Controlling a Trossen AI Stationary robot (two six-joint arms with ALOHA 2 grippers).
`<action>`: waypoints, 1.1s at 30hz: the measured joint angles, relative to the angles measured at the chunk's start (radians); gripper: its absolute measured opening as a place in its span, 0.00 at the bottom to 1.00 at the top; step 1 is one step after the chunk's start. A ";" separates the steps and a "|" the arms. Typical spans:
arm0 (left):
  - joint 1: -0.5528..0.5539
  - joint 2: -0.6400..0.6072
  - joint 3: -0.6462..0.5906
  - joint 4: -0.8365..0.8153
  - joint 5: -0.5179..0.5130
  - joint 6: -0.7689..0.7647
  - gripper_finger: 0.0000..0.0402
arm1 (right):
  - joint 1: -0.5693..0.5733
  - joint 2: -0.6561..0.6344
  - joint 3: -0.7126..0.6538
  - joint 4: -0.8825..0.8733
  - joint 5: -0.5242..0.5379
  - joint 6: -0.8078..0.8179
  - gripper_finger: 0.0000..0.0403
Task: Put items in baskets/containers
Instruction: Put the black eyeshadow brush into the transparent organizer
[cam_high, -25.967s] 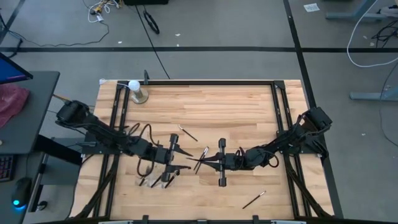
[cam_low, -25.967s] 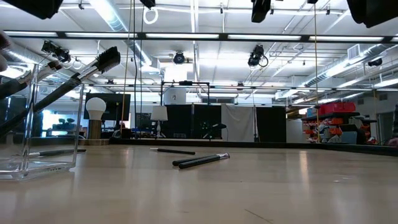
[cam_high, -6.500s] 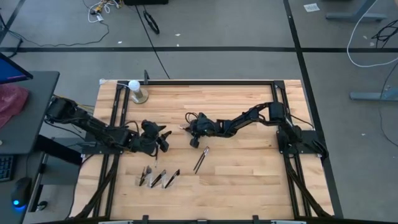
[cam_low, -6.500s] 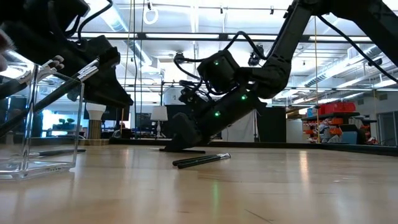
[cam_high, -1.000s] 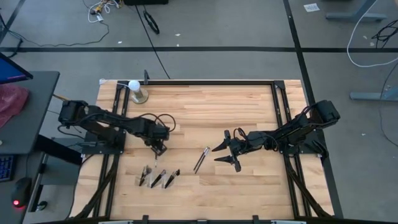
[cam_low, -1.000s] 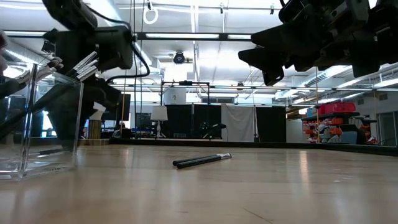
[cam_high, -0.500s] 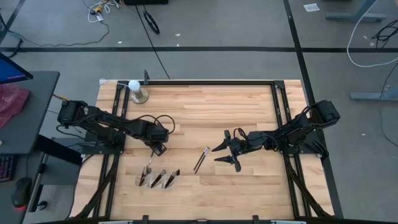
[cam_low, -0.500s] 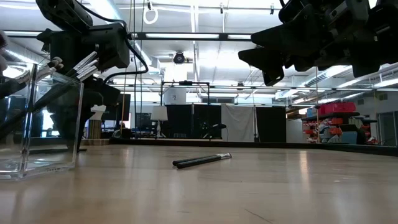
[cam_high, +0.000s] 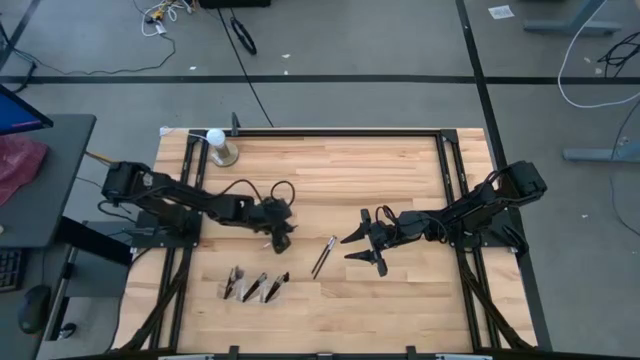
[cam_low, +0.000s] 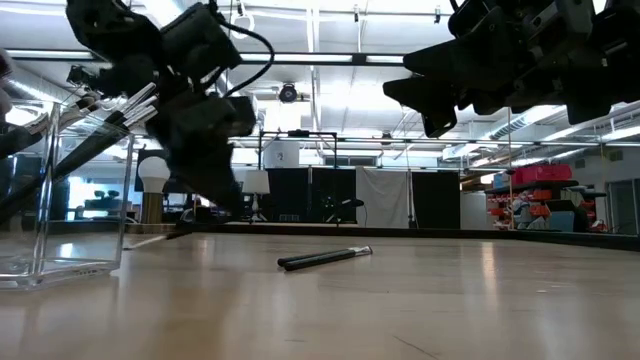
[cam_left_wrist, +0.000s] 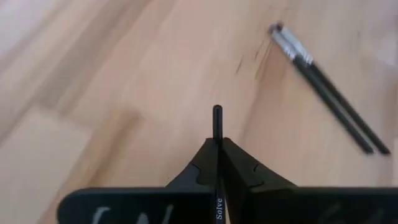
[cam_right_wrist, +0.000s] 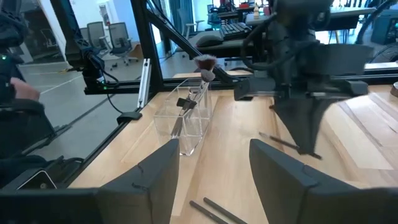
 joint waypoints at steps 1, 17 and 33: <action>0.006 0.016 0.000 0.039 0.000 0.019 0.02 | 0.000 0.000 0.000 0.000 0.000 0.000 0.49; 0.062 0.318 0.224 0.161 -0.014 0.223 0.01 | 0.000 0.000 0.000 -0.053 -0.004 0.034 0.49; -0.063 -0.007 0.211 -0.336 -0.193 0.252 0.02 | 0.001 -0.001 0.000 -0.118 -0.003 0.058 0.49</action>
